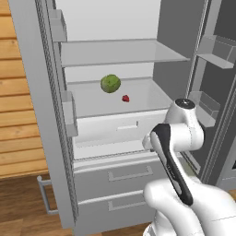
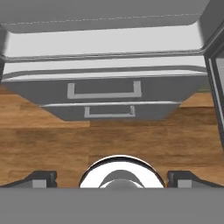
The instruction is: Take the strawberry from the fridge and place it on top of the pancake, located on the dining counter.
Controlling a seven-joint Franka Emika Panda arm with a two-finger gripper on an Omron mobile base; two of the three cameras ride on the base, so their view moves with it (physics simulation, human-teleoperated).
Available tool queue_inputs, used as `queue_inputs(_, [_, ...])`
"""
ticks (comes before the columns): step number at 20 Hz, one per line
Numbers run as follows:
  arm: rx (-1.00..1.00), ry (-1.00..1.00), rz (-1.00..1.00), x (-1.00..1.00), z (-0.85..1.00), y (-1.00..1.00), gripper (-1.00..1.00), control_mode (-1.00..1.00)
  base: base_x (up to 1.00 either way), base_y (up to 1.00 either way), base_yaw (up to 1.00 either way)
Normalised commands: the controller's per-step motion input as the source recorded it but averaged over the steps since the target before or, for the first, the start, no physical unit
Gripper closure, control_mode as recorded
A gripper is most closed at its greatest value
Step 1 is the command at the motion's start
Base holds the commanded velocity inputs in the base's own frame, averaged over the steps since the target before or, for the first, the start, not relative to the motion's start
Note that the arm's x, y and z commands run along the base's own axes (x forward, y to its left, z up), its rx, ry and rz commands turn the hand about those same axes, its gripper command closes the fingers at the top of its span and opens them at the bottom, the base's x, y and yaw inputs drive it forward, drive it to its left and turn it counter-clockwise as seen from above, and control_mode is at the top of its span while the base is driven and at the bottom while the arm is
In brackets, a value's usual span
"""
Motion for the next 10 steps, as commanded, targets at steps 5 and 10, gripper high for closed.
queue_inputs(5, [-0.07,-0.01,0.00,0.00,-0.26,-0.25,-1.00,-1.00,0.00,0.00,0.00])
queue_inputs(10, [-0.01,0.00,0.00,0.00,-0.16,-0.09,-1.00,-1.00,0.00,0.00,0.00])
